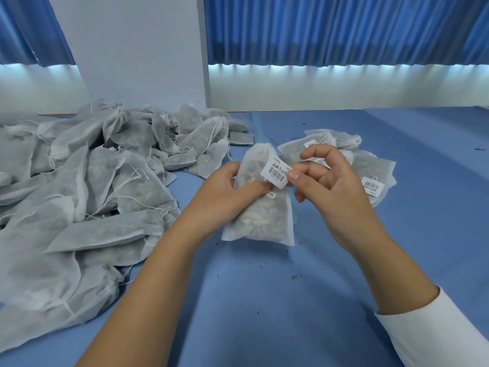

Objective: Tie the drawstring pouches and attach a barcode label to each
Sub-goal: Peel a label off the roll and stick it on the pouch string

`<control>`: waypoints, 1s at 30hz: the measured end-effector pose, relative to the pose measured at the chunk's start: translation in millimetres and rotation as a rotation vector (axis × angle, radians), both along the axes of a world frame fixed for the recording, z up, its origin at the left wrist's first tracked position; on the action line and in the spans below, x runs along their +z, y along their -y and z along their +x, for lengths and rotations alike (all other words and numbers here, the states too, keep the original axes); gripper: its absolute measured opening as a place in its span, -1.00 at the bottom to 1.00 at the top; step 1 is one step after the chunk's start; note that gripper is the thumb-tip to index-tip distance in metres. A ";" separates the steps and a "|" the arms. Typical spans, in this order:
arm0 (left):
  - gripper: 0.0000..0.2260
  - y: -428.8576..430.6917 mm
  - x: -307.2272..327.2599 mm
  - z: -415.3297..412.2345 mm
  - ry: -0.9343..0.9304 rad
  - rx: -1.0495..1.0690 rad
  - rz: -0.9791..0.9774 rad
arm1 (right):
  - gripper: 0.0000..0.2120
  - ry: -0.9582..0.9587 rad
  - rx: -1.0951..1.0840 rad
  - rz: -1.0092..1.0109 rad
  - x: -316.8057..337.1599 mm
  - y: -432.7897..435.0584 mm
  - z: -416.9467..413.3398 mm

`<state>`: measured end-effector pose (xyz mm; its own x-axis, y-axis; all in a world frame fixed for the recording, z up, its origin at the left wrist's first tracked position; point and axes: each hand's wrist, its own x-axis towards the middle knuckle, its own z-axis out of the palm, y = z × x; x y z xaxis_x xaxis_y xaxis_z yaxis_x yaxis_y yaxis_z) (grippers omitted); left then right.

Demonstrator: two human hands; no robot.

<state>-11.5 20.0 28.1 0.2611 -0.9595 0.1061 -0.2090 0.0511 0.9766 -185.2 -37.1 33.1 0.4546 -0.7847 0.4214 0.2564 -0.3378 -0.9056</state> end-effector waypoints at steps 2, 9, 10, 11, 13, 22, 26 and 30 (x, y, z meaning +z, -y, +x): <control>-0.54 -0.9 0.2 -0.4 0.021 -0.002 0.009 | -0.79 0.005 0.012 0.007 1.4 -1.0 0.1; -0.58 -6.1 2.8 -1.6 0.103 -0.044 0.025 | -0.80 0.000 -0.021 0.043 1.6 0.4 0.0; -0.58 -6.3 2.9 -1.5 0.102 -0.045 0.027 | -0.80 0.002 -0.029 0.047 1.8 0.4 -0.1; -0.58 -6.5 3.1 -1.4 0.098 -0.044 0.028 | -0.81 0.000 -0.038 0.047 2.0 0.5 -0.2; -0.57 -6.6 3.3 -0.2 0.092 -0.041 0.027 | -0.81 -0.025 -0.056 0.039 2.3 1.0 -0.9; -0.53 -7.8 2.5 3.1 0.121 -0.067 0.028 | -0.79 -0.151 -0.013 0.045 0.4 2.0 -0.1; -0.53 -9.4 2.4 3.2 0.120 -0.127 0.050 | -0.73 -0.211 -0.079 -0.009 -2.6 1.7 2.4; -0.57 -10.8 5.7 -1.7 0.151 -0.082 0.041 | -0.71 -0.227 -0.140 -0.063 -5.1 -0.8 5.0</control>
